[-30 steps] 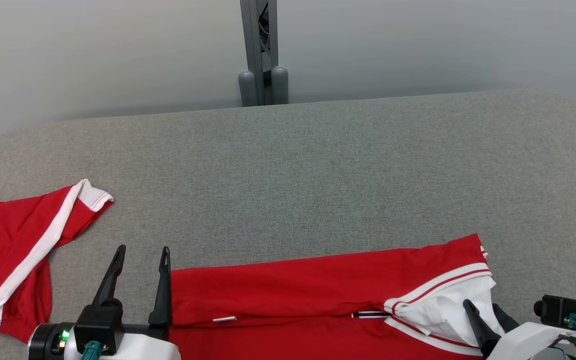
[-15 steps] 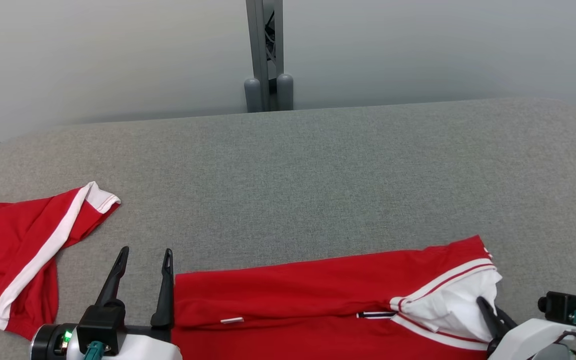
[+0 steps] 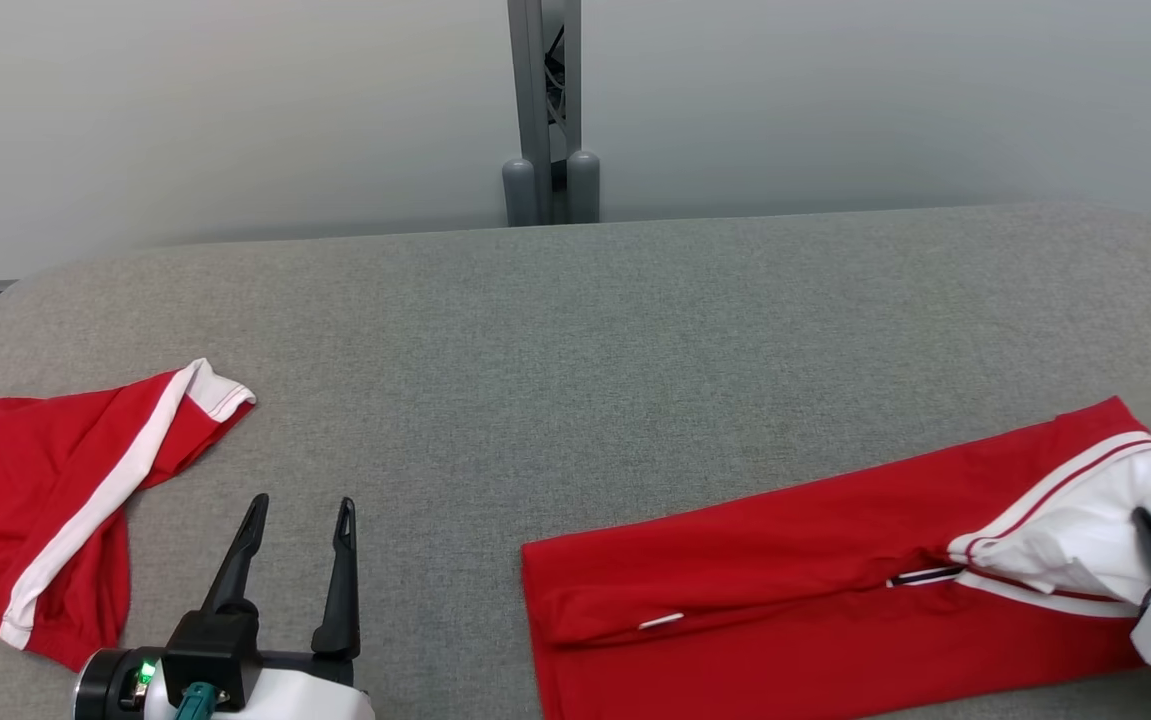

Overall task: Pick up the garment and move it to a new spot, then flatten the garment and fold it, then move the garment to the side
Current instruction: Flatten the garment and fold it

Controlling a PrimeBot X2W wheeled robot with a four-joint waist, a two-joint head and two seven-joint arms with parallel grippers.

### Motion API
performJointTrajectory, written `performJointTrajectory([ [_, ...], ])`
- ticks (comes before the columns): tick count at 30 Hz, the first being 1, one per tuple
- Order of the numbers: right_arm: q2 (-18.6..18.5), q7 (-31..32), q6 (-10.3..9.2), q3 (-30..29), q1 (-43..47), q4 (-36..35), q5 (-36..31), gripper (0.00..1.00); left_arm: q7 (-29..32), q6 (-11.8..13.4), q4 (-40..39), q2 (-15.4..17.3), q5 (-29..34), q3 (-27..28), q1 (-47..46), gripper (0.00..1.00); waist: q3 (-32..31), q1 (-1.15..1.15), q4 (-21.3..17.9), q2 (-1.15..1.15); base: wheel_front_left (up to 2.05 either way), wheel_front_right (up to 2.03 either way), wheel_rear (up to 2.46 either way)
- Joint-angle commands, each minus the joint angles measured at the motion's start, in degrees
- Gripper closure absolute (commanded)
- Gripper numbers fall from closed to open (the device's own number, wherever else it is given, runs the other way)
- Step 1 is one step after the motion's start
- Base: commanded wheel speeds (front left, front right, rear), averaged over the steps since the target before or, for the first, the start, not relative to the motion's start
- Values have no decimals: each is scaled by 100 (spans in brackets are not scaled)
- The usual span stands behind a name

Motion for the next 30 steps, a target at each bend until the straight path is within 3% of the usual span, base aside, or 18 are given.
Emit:
performJointTrajectory([
  [1,-77,47,-4,17,-91,74,-3,100,-16,26,-4,21,-26,-1,-92,0,8,0,26,0,0,0,0],
  [6,-223,165,-4,127,-275,209,11,100,-16,64,17,21,-78,-50,-130,0,9,0,83,0,0,0,0],
  [19,-371,679,-3,644,-246,-442,114,100,-16,171,4,21,-235,-116,-44,0,-197,0,-55,0,0,0,0],
  [30,-570,1140,-3,586,250,-1840,806,100,-16,276,23,22,-397,-338,-101,0,-286,0,-92,0,0,0,0],
])
